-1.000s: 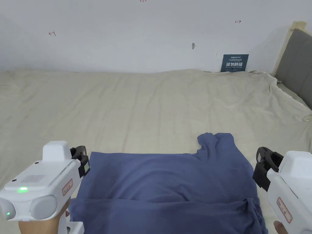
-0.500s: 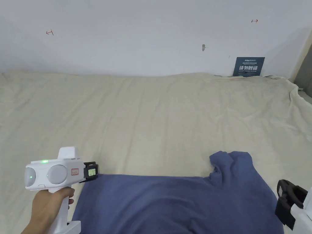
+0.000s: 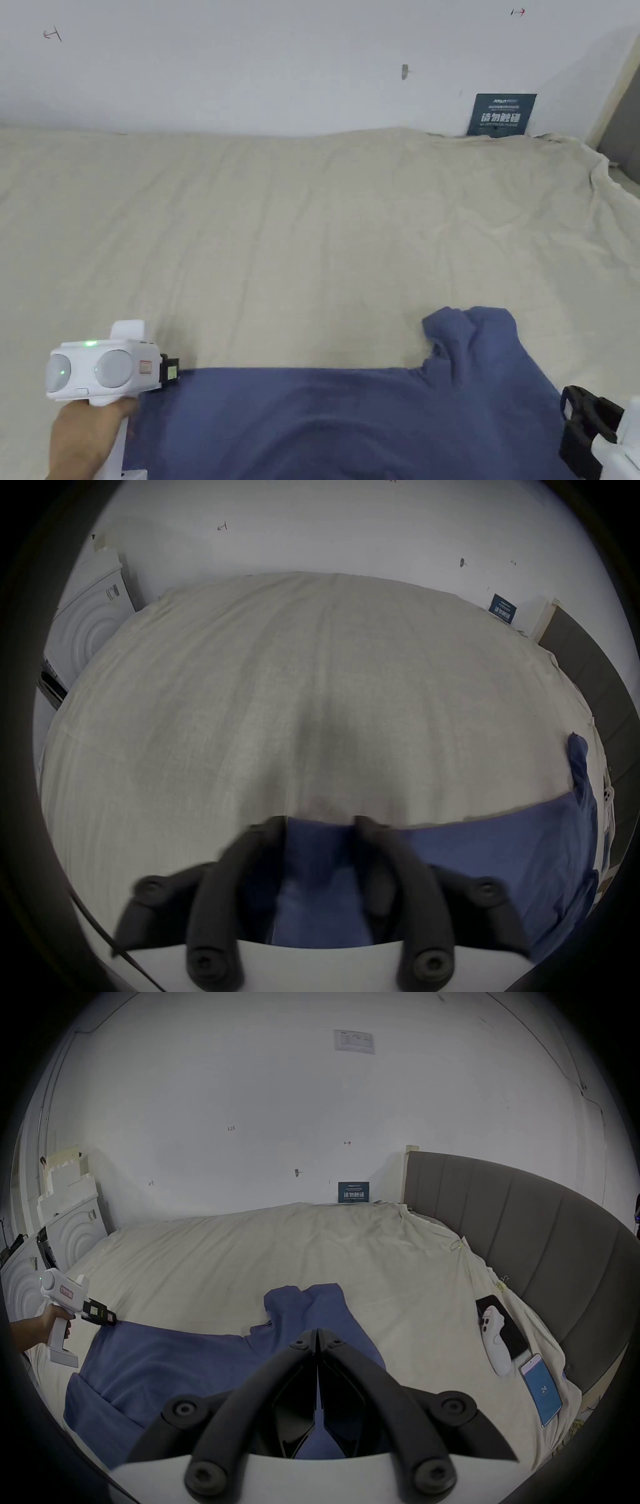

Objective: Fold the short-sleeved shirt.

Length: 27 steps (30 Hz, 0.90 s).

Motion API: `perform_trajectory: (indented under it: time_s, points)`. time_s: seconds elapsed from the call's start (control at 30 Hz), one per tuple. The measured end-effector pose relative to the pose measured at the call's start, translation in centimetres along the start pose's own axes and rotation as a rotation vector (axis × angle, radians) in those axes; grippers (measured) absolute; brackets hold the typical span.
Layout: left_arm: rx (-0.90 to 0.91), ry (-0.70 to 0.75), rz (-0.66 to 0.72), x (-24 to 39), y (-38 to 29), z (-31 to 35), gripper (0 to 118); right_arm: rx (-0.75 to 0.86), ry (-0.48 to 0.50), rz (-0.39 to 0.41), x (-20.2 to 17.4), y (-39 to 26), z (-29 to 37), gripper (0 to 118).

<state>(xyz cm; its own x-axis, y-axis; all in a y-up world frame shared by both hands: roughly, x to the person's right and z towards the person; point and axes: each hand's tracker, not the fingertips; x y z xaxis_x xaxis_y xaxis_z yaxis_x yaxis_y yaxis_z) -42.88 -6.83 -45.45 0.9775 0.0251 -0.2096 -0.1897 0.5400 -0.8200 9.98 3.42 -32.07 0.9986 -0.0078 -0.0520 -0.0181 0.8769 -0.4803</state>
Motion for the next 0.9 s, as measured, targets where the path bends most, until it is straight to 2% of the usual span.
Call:
perform_trajectory:
  time_s: [0.07,0.13,0.2,0.23,0.27,0.3,0.4,0.43,0.47,0.63,0.73,0.8,0.83,0.87,0.9]
  points:
    - [0.006,-0.033,-0.033,0.0,0.0,0.2,2,-0.011,0.017,0.006,0.0,0.4,-1.0,0]
    - [0.008,-0.037,-0.046,-0.3,0.1,0.5,2,-0.033,0.041,-0.005,0.3,1.2,-2.7,0]
    - [0.061,-0.073,-0.017,-0.4,0.1,2.0,1,-0.065,0.056,-0.03,0.9,2.1,-4.9,5]
    - [0.088,-0.103,-0.004,-0.1,-0.1,3.7,1,-0.082,0.056,-0.037,1.3,2.5,-6.3,15]
    - [0.109,-0.122,0.0,0.0,-0.1,4.7,1,-0.11,0.066,-0.043,1.7,2.8,-7.7,36]
    - [0.13,-0.146,-0.005,0.0,-0.2,5.7,1,-0.148,0.054,-0.015,2.1,3.2,-9.3,55]
    - [0.159,-0.161,-0.032,0.1,-0.2,8.4,1,-0.231,0.021,0.025,3.0,3.5,-13.9,72]
    - [0.169,-0.165,-0.039,0.2,-0.2,9.0,1,-0.271,0.014,0.019,3.4,3.4,-15.5,81]
    - [0.173,-0.167,-0.044,0.2,-0.2,9.5,1,-0.311,0.004,0.025,3.6,3.3,-16.7,83]
    - [0.181,-0.176,-0.051,0.1,0.0,10.3,1,-0.459,-0.052,0.026,4.9,1.4,-21.3,81]
    - [0.178,-0.171,-0.05,0.1,-0.3,10.5,1,-0.505,-0.052,-0.023,5.4,0.4,-22.5,66]
    - [0.179,-0.168,-0.047,0.0,-0.4,10.3,1,-0.529,-0.026,-0.066,5.7,-0.2,-22.9,54]
    - [0.18,-0.17,-0.04,0.0,-0.6,10.4,1,-0.514,-0.032,-0.047,5.5,-0.3,-22.6,48]
    - [0.179,-0.173,-0.034,0.0,-0.7,10.4,1,-0.501,-0.039,-0.014,5.3,-0.3,-22.3,33]
    - [0.177,-0.175,-0.031,-0.2,-0.7,9.9,1,-0.502,-0.026,0.031,5.1,-0.2,-22.2,12]
